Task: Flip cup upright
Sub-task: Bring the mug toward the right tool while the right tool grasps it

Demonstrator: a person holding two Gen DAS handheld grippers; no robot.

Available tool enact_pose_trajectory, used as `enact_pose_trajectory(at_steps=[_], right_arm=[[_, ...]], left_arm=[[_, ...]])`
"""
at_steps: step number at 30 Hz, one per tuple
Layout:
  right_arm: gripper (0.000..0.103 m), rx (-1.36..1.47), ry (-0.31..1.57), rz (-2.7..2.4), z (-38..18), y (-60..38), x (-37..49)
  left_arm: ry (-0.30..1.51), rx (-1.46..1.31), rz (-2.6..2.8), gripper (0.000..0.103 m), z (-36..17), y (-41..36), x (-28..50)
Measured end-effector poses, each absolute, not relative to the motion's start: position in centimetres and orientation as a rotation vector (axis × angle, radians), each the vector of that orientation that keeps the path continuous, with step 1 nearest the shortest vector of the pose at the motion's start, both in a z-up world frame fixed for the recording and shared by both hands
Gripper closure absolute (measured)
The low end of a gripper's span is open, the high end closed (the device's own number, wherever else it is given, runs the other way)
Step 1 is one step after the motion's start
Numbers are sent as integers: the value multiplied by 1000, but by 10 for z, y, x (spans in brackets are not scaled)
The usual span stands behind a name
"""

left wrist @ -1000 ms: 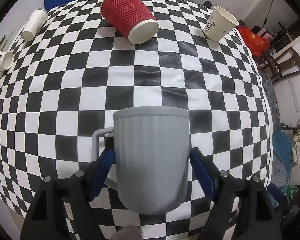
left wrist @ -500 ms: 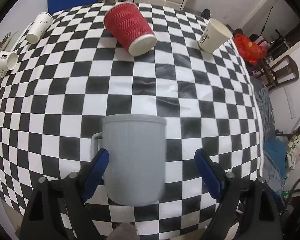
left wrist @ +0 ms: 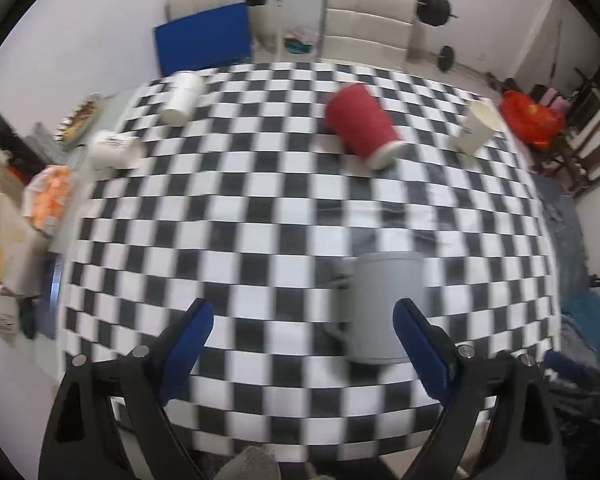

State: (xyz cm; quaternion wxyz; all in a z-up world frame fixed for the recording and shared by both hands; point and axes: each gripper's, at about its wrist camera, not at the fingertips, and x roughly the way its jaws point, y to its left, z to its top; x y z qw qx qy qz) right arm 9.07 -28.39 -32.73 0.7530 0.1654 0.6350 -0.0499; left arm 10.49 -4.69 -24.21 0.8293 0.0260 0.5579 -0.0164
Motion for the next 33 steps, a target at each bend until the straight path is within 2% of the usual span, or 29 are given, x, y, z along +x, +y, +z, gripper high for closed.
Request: enact_pose_trajectory(at_steps=[5,12,25,33], right_arm=[[0,327,1389,-70,-313,-240,108],[0,280,1421,-94,-322,-202,136],[0,242,1597,-105,-392,-191,201],[1,248,1711,-21,-429,-192,223]], left_arm=[[1190,71,30,11,-250,-2,110],[1236,89,49,10,-279,35,127],[1372,83,-26,10,-345,33,161],[1397,89,-9,10,-360,21,166]])
